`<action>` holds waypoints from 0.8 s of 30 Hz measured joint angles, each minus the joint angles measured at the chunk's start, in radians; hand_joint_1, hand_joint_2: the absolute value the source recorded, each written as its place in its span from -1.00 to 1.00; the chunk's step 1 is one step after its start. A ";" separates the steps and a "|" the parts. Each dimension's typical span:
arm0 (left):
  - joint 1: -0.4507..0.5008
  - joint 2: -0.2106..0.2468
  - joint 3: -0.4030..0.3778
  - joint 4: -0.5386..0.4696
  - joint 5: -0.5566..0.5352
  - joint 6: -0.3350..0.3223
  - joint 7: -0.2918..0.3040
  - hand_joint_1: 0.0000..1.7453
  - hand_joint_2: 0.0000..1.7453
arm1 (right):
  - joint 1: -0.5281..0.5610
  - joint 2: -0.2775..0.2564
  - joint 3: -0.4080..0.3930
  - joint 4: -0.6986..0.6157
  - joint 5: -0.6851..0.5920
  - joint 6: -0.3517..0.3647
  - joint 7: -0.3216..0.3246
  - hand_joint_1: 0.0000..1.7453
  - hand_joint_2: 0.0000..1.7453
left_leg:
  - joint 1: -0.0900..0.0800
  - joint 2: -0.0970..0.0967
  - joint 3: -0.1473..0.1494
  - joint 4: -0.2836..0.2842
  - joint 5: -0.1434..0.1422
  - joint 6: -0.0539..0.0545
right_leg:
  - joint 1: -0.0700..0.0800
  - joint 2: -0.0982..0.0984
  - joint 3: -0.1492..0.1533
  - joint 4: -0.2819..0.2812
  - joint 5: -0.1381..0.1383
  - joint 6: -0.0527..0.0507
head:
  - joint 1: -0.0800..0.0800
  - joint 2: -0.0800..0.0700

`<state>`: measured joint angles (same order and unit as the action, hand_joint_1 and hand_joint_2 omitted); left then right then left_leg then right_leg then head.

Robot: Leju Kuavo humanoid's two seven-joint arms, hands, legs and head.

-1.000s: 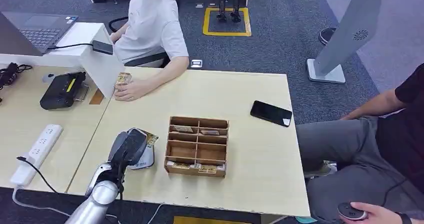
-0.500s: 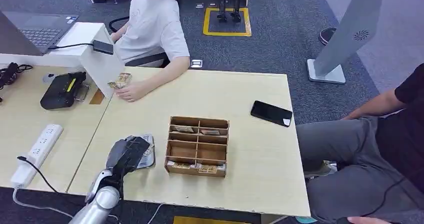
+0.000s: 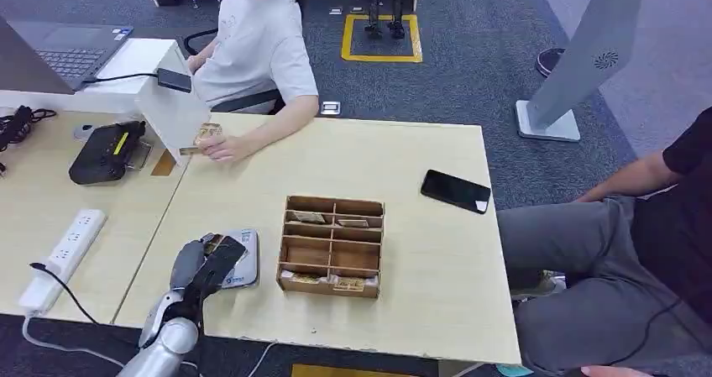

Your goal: Pass the card to the sensor for recognition and then transmit it.

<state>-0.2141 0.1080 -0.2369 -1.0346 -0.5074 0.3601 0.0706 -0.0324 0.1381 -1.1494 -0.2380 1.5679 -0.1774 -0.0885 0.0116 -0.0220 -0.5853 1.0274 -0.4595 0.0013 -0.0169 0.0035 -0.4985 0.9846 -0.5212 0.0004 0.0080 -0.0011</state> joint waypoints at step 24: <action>0.026 -0.007 0.058 -0.204 0.695 -0.348 -0.280 1.00 1.00 | -0.001 -0.008 0.007 0.015 -0.002 -0.018 -0.033 -1.00 1.00 | 0.001 -0.002 -0.003 0.001 0.003 0.000 | 0.000 -0.002 -0.005 0.000 0.001 0.001 | 0.001 0.000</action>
<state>-0.1881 0.1011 -0.1793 -1.2388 0.1872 0.0118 -0.2090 -0.0335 0.1305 -1.1425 -0.2232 1.5660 -0.1950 -0.1213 0.0125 -0.0242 -0.5887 1.0281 -0.4562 0.0015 -0.0164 0.0011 -0.5032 0.9849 -0.5201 0.0011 0.0092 -0.0011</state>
